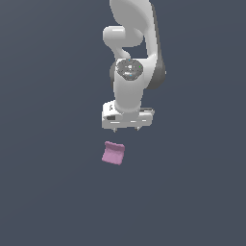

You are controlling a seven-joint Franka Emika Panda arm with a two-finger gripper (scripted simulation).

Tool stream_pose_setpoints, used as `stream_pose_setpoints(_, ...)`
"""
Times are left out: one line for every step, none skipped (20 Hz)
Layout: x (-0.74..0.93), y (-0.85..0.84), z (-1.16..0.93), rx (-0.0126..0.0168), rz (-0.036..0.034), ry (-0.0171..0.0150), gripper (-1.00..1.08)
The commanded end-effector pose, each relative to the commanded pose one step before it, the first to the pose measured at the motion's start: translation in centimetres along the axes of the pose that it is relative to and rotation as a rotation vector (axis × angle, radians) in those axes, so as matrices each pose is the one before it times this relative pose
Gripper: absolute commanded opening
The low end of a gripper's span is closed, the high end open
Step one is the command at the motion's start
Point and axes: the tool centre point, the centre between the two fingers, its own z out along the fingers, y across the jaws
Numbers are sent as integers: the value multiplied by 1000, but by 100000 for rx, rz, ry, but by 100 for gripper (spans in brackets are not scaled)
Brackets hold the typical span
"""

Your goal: Pick up the object and move it to a goal position.

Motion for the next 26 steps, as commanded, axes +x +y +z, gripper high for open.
stream_pose_setpoints(57,96,96,-51,-1519,18,100)
stream_pose_setpoints(33,61,52,-30,-892,13,100)
stream_pose_setpoints(39,62,59,-33,-1018,21,100)
stream_pose_setpoints(45,62,67,-35,-1159,30,100)
stream_pose_setpoints(52,64,75,-38,-1300,39,100)
stream_pose_setpoints(56,68,83,-42,-1436,44,100)
stream_pose_setpoints(58,81,90,-45,-1557,44,100)
stream_pose_setpoints(60,91,98,-48,-1683,45,100)
stream_pose_setpoints(63,100,105,-50,-1813,47,100)
stream_pose_setpoints(65,107,113,-52,-1947,52,100)
stream_pose_setpoints(68,114,121,-54,-2080,56,100)
stream_pose_setpoints(69,123,129,-56,-2213,60,100)
stream_pose_setpoints(69,133,137,-58,-2341,63,100)
stream_pose_setpoints(69,141,145,-59,-2474,67,100)
stream_pose_setpoints(68,148,151,-60,-2573,71,100)
stream_pose_setpoints(63,150,152,-58,-2581,72,100)
stream_pose_setpoints(59,151,153,-56,-2580,73,100)
stream_pose_setpoints(54,152,153,-54,-2579,74,100)
stream_pose_setpoints(49,153,153,-53,-2578,76,100)
stream_pose_setpoints(45,154,153,-51,-2577,77,100)
stream_pose_setpoints(40,154,153,-50,-2577,79,100)
stream_pose_setpoints(35,155,153,-49,-2576,81,100)
stream_pose_setpoints(31,155,154,-48,-2575,83,100)
stream_pose_setpoints(26,156,154,-47,-2574,85,100)
stream_pose_setpoints(21,156,154,-47,-2573,87,100)
stream_pose_setpoints(16,156,154,-46,-2571,89,100)
